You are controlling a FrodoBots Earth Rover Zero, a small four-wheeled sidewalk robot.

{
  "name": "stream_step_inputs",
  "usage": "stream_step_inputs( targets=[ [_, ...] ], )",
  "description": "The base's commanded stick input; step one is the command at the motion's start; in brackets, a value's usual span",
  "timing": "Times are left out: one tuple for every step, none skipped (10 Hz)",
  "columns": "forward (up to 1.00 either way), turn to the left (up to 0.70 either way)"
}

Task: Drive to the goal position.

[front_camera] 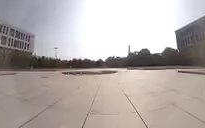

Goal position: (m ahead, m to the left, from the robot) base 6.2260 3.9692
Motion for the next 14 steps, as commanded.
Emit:
stream_step_inputs(
  targets=[
    [0.7,0.0],
    [0.7,0.0],
    [0.7,0.0],
    [0.7,0.0],
    [0.7,0.0],
    [0.7,0.0],
    [0.7,0.0],
    [0.7,0.0],
    [0.7,0.0],
    [0.7,0.0],
    [0.7,0.0],
    [0.7,0.0],
    [0.7,0.0],
    [0.7,0.0]
  ],
)
